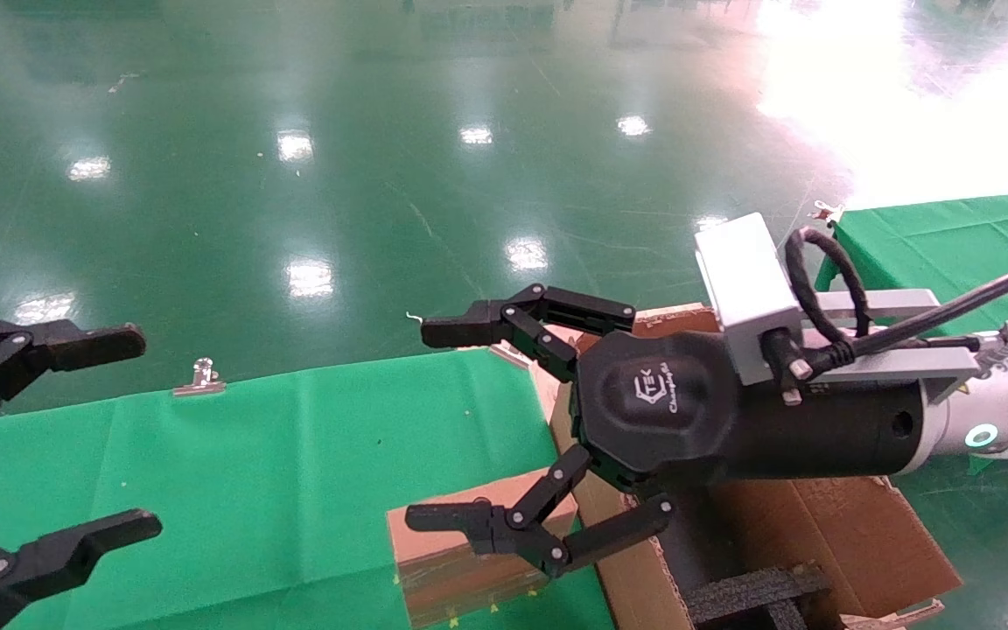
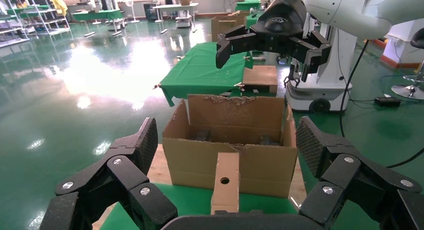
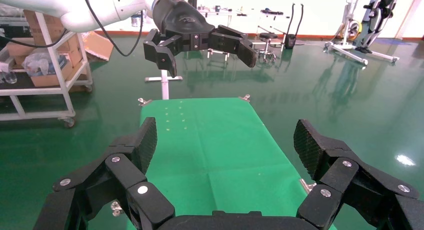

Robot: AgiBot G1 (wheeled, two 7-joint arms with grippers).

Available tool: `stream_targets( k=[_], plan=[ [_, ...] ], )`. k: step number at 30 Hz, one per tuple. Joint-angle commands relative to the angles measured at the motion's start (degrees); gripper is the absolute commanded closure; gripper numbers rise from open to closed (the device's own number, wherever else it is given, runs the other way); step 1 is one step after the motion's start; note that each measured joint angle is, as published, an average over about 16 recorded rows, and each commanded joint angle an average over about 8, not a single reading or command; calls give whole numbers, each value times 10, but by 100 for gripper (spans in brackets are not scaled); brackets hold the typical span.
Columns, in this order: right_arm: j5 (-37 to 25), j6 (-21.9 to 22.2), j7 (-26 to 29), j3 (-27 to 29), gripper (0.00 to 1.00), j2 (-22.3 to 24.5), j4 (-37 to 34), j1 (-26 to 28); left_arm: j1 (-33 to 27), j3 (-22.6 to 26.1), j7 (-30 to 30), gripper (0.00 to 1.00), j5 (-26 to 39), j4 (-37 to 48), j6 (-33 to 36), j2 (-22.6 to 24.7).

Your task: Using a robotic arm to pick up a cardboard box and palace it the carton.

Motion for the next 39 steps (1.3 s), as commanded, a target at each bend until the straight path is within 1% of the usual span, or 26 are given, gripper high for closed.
stream_targets(
  k=[1, 13, 14, 21, 22, 28, 31, 34, 39],
  plan=[
    [0, 0, 0, 0, 0, 0, 0, 0, 0, 0, 0, 0, 0, 0, 0, 0],
    [0, 0, 0, 0, 0, 0, 0, 0, 0, 0, 0, 1, 0, 0, 0, 0],
    [0, 0, 0, 0, 0, 0, 0, 0, 0, 0, 0, 7, 0, 0, 0, 0],
    [0, 0, 0, 0, 0, 0, 0, 0, 0, 0, 0, 94, 0, 0, 0, 0],
    [0, 0, 0, 0, 0, 0, 0, 0, 0, 0, 0, 100, 0, 0, 0, 0],
    [-2, -1, 0, -1, 0, 1, 0, 0, 0, 0, 0, 100, 0, 0, 0, 0],
    [-19, -7, 3, -8, 0, 7, 2, 4, 0, 0, 0, 100, 0, 0, 0, 0],
    [-54, -16, 9, -24, 0, 12, 4, 17, 0, 0, 0, 100, 0, 0, 0, 0],
    [-140, -31, 22, -65, 0, 11, 5, 56, 0, 0, 0, 100, 0, 0, 0, 0]
  ],
)
